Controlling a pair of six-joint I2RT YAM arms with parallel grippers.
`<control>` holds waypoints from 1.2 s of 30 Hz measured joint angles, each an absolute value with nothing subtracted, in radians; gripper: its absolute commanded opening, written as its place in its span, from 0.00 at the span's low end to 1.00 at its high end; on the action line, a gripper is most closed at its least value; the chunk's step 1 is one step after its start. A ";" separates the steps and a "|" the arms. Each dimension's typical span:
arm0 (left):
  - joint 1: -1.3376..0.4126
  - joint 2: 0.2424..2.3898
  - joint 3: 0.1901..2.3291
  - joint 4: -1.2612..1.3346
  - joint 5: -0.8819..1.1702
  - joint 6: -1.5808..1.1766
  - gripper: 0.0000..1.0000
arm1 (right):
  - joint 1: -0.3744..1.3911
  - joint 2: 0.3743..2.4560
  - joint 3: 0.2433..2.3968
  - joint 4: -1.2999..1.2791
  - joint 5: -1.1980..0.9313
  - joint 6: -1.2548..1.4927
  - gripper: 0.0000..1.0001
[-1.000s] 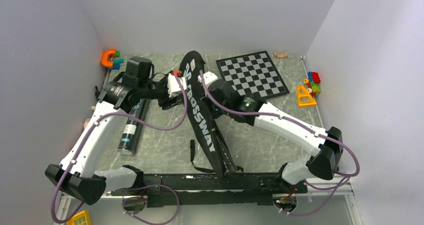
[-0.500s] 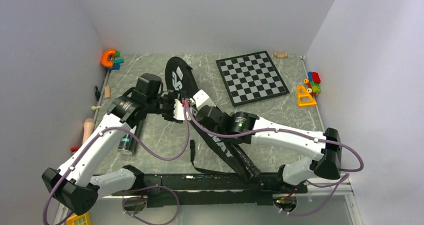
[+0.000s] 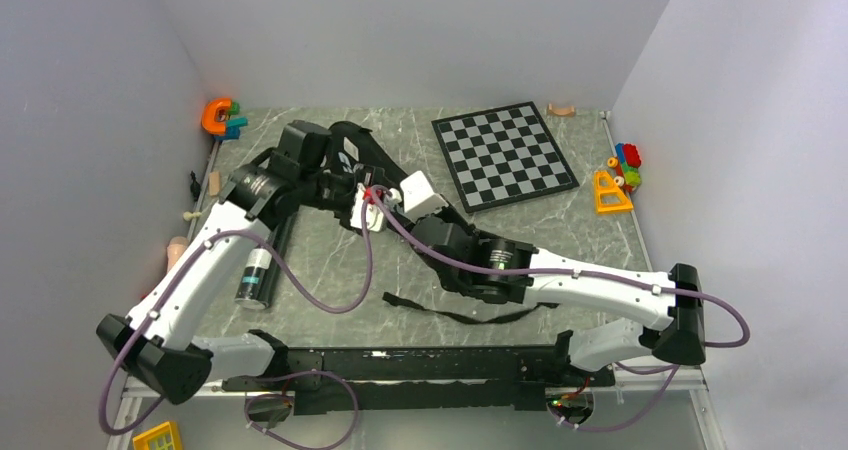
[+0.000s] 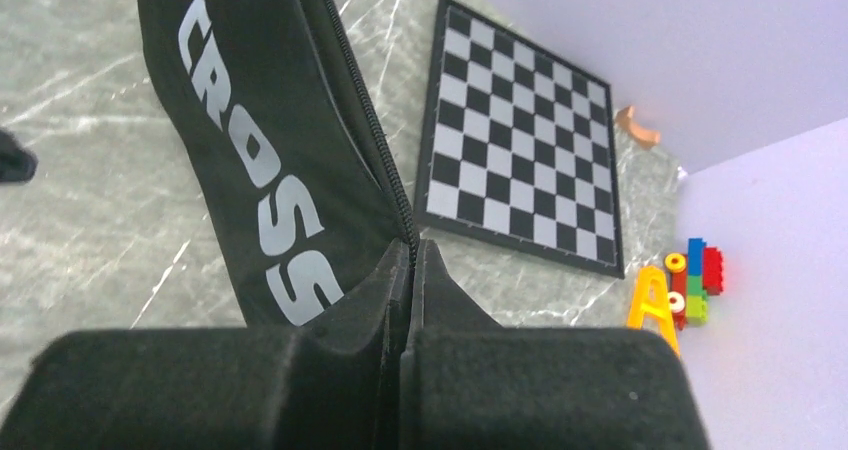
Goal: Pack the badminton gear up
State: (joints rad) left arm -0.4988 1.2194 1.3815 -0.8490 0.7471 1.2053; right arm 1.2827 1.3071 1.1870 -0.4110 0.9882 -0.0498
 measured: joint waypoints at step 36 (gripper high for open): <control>-0.418 1.271 1.328 -0.824 1.005 1.267 0.70 | 1.306 1.251 1.142 -0.315 1.123 -0.280 0.00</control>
